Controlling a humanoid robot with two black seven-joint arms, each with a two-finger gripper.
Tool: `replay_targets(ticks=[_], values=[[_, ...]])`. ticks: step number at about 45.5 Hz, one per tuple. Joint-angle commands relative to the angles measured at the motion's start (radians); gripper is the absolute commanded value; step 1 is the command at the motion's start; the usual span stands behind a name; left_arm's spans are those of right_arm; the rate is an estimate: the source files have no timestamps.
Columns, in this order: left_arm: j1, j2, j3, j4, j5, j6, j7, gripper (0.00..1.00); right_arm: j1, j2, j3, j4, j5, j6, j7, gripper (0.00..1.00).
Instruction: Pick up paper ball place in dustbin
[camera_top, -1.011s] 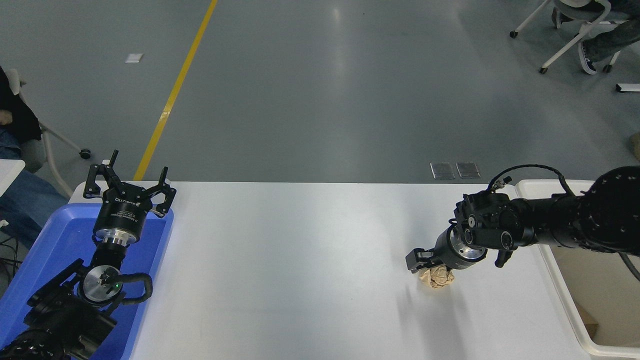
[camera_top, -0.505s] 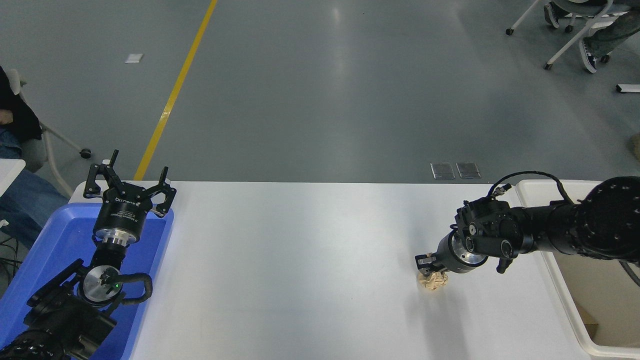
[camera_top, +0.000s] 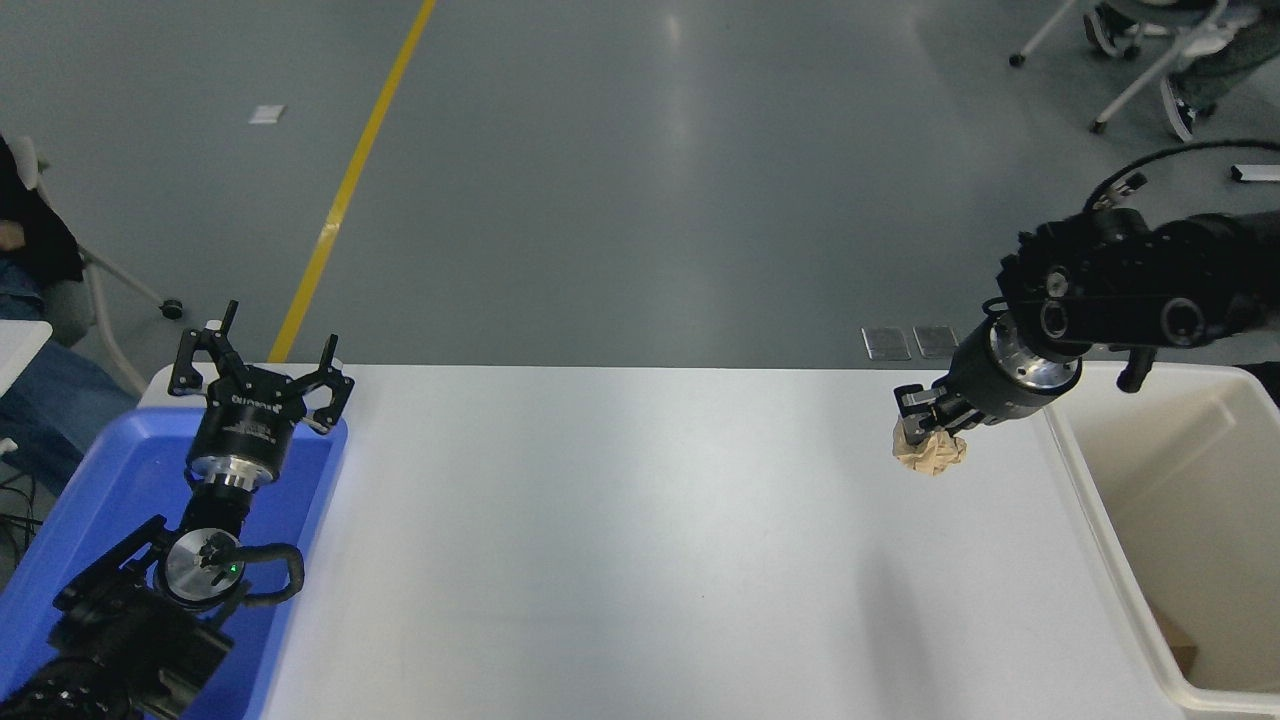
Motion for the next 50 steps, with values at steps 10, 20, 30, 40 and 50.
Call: replay_targets(ticks=[10, 20, 30, 40, 50], values=[[-0.001, 0.000, 0.001, -0.001, 0.000, -0.001, 0.000, 1.00, 0.389, -0.060, -0.036, 0.114, 0.045, 0.114, -0.011, 0.00], [-0.001, 0.000, 0.001, 0.000, 0.000, -0.001, 0.000, 1.00, 0.351, -0.099, -0.130, 0.075, -0.015, 0.114, -0.009, 0.00], [-0.001, 0.000, 0.001, 0.000, 0.000, -0.001, 0.000, 1.00, 0.188, -0.277, -0.118, -0.077, -0.248, 0.114, 0.000, 0.00], [-0.001, 0.000, 0.001, 0.000, 0.000, -0.001, 0.000, 1.00, -0.054, -0.506, -0.024, -0.251, -0.434, 0.114, 0.003, 0.00], [-0.001, 0.000, 0.001, 0.000, 0.000, -0.001, 0.000, 1.00, -0.505, -0.563, 0.191, -0.455, -0.455, 0.030, 0.023, 0.00]])
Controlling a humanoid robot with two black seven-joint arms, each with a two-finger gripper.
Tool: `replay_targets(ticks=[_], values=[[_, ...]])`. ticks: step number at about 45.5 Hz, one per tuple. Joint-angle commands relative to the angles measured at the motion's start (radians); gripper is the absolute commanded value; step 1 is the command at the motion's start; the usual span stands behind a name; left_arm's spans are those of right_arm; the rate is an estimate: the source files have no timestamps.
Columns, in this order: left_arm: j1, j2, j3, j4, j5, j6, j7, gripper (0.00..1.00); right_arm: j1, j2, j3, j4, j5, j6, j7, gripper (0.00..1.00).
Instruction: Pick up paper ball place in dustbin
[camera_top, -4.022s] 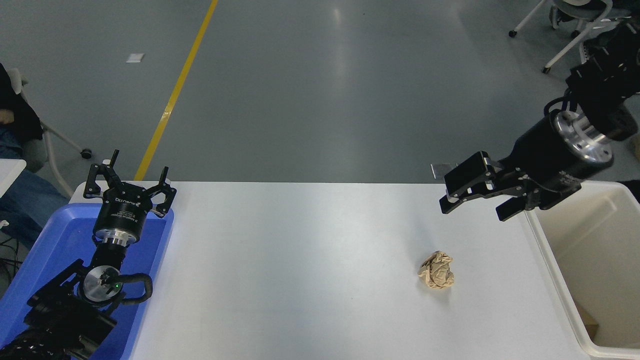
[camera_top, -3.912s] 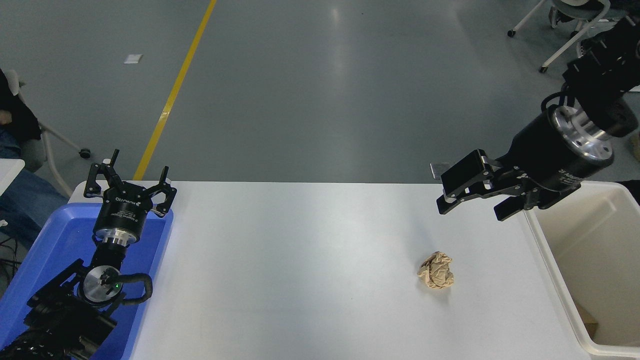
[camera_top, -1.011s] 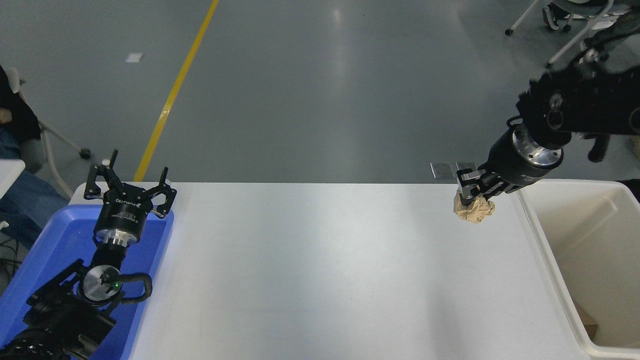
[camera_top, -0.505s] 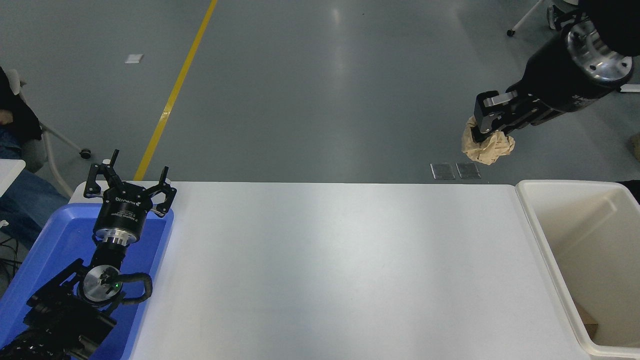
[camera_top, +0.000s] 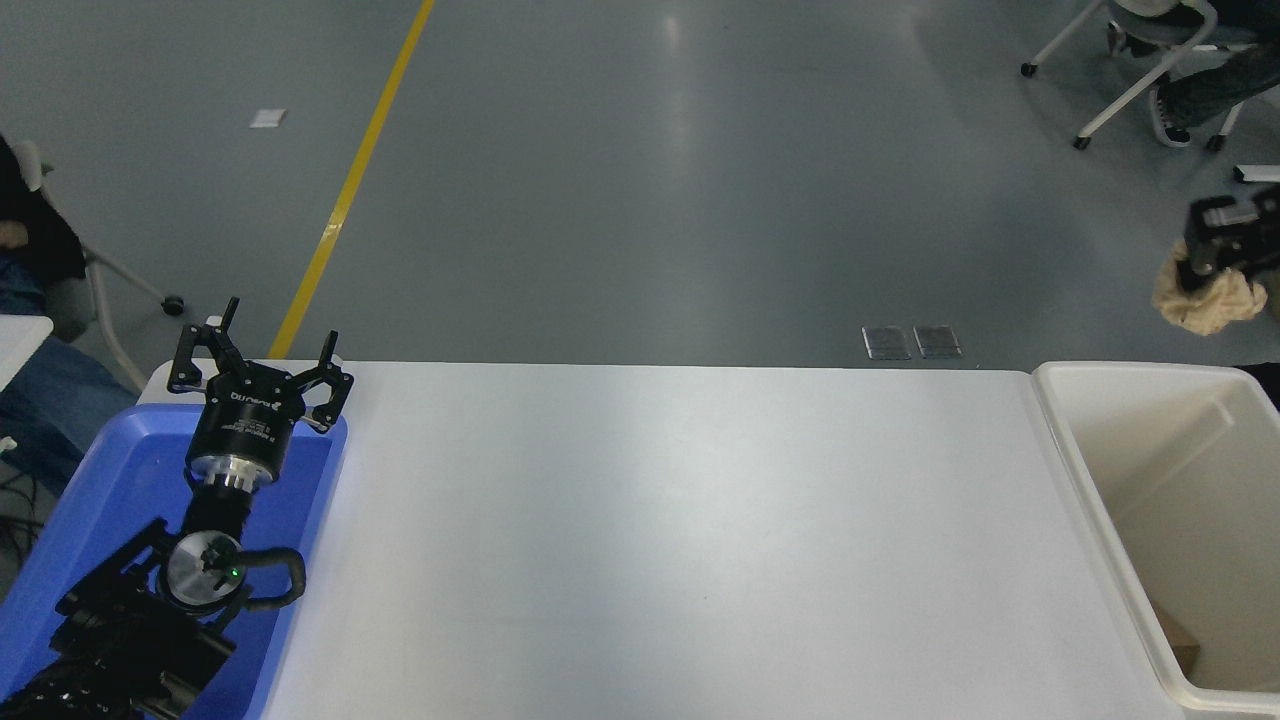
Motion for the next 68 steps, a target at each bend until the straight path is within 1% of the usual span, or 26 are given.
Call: replay_targets(ticks=[1, 7, 13, 16, 18, 22, 29, 33, 34, 35, 36, 38, 41, 42, 60, 64, 68], values=[[0.000, 0.000, 0.000, 0.000, 0.000, 0.000, 0.000, 1.00, -0.451, -0.097, 0.202, -0.229, -0.074, -0.105, 0.022, 0.00], [0.000, 0.000, 0.000, 0.000, 0.000, 0.000, 0.000, 1.00, -0.755, -0.035, 0.396, -0.376, -0.069, -0.231, 0.032, 0.00], [0.000, 0.000, 0.000, 0.000, 0.000, 0.000, 0.000, 1.00, -1.042, 0.073, 0.634, -0.545, -0.069, -0.297, 0.032, 0.00], [0.000, 0.000, 0.000, 0.000, 0.000, 0.000, 0.000, 1.00, -1.142, 0.133, 0.699, -0.634, -0.071, -0.357, 0.031, 0.00], [0.000, 0.000, 0.000, 0.000, 0.000, 0.000, 0.000, 1.00, -1.186, 0.182, 0.716, -0.683, -0.072, -0.396, 0.032, 0.00], [0.000, 0.000, 0.000, 0.000, 0.000, 0.002, 0.000, 1.00, -1.245, 0.242, 0.719, -0.740, -0.071, -0.456, 0.029, 0.00], [0.001, 0.000, -0.003, 0.000, 0.000, 0.002, -0.001, 1.00, -1.309, 0.298, 0.736, -0.754, -0.062, -0.550, 0.022, 0.00], [0.000, 0.000, -0.003, 0.000, 0.000, 0.003, -0.001, 1.00, -1.317, 0.306, 0.740, -0.756, -0.062, -0.561, 0.020, 0.00], [0.001, 0.000, -0.003, 0.000, 0.000, 0.002, -0.001, 1.00, -1.317, 0.308, 0.745, -0.756, -0.062, -0.562, 0.020, 0.01], [0.000, 0.000, -0.003, 0.000, 0.000, 0.003, -0.001, 1.00, -1.317, 0.309, 0.748, -0.757, -0.062, -0.562, 0.020, 0.06], [0.000, 0.000, -0.003, 0.000, 0.000, 0.003, -0.001, 1.00, -1.317, 0.312, 0.752, -0.757, -0.062, -0.562, 0.020, 0.13], [0.000, 0.000, -0.003, 0.000, -0.002, 0.003, -0.001, 1.00, -1.317, 0.314, 0.762, -0.759, -0.062, -0.564, 0.017, 0.48], [0.000, 0.000, -0.003, 0.000, 0.000, 0.003, -0.001, 1.00, -1.317, 0.315, 0.777, -0.757, -0.059, -0.562, 0.012, 0.94], [0.000, 0.000, -0.003, 0.000, 0.000, 0.003, -0.001, 1.00, -1.317, 0.318, 0.779, -0.757, -0.059, -0.562, 0.009, 1.00], [-0.002, 0.000, -0.002, 0.000, 0.000, 0.002, -0.001, 1.00, -1.263, 0.308, 0.771, -0.720, -0.059, -0.549, 0.006, 1.00], [-0.002, 0.000, 0.000, 0.000, 0.001, 0.002, 0.000, 1.00, -1.176, 0.250, 0.719, -0.652, -0.060, -0.532, 0.008, 1.00], [-0.002, 0.000, 0.000, 0.000, 0.001, -0.001, 0.003, 1.00, -0.986, 0.171, 0.590, -0.456, -0.063, -0.489, 0.006, 1.00]])
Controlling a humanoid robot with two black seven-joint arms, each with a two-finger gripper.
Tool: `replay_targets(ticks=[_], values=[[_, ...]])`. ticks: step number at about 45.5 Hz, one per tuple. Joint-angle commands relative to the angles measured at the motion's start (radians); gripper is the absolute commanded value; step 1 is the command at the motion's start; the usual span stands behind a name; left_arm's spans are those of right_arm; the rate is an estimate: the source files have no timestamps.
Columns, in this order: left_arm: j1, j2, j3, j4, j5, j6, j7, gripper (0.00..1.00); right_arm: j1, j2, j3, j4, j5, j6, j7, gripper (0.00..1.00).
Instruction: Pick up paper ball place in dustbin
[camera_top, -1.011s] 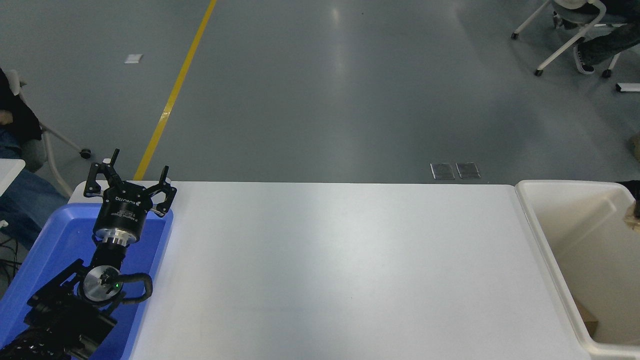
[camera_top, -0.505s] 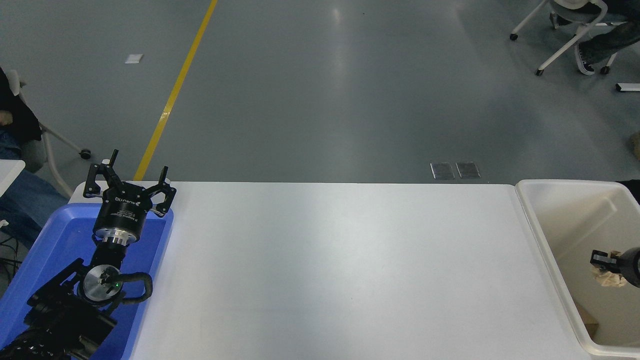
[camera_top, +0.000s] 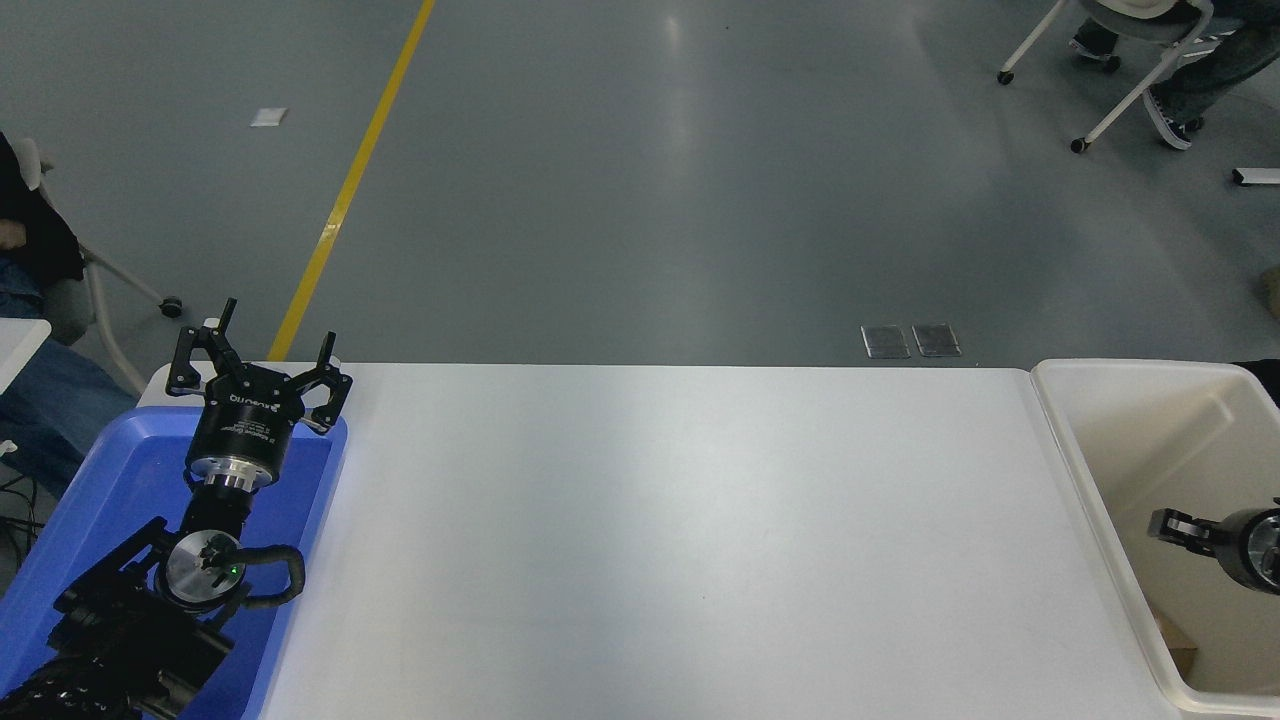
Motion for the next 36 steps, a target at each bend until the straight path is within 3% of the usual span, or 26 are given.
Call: replay_targets(ticks=[1, 7, 13, 17, 25, 36], values=[[0.000, 0.000, 0.001, -0.002, 0.002, -0.004, 0.005, 1.00, 0.313, -0.134, -0.196, 0.299, -0.003, 0.079, -0.001, 1.00], [0.000, 0.000, 0.001, 0.000, 0.002, -0.005, 0.005, 1.00, 0.697, -0.198, -0.419, 0.582, 0.017, 0.269, -0.001, 1.00], [0.000, 0.000, 0.001, 0.000, 0.002, -0.005, 0.005, 1.00, 1.025, -0.174, -0.572, 0.780, 0.169, 0.539, -0.001, 1.00], [0.001, 0.000, 0.001, 0.000, 0.002, -0.004, 0.003, 1.00, 1.230, -0.057, -0.646, 0.936, 0.357, 0.547, -0.006, 1.00], [0.003, 0.000, 0.001, 0.000, 0.000, -0.002, 0.001, 1.00, 1.403, 0.177, -0.701, 1.044, 0.577, 0.547, -0.052, 1.00], [0.003, 0.000, 0.001, 0.000, 0.000, -0.001, 0.001, 1.00, 1.442, 0.334, -0.709, 1.042, 0.642, 0.547, -0.056, 1.00]])
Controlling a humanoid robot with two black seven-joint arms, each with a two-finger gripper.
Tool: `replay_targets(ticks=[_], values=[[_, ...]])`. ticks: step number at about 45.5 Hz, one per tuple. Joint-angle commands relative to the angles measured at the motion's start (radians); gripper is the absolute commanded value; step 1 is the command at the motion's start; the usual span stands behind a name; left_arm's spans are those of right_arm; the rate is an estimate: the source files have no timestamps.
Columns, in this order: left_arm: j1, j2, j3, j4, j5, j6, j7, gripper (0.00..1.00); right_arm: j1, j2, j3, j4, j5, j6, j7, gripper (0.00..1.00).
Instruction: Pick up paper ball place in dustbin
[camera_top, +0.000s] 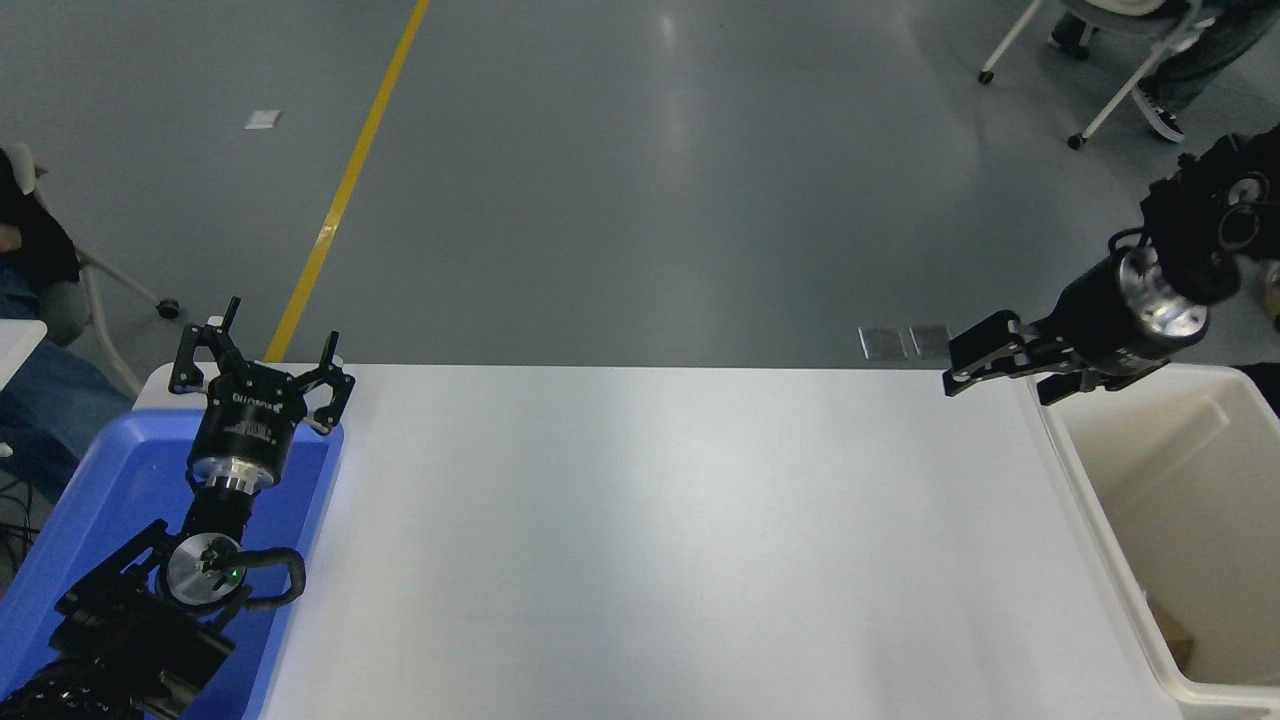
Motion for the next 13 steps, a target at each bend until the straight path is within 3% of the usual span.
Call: replay_targets(ticks=[1, 13], values=[[0.000, 0.000, 0.000, 0.000, 0.000, 0.001, 0.000, 1.00, 0.135, 0.159, -0.049, 0.073, 0.118, 0.030, -0.013, 1.00], [0.000, 0.000, 0.000, 0.000, 0.000, 0.001, 0.000, 1.00, 0.148, 0.157, -0.049, 0.073, 0.118, 0.030, -0.013, 1.00]])
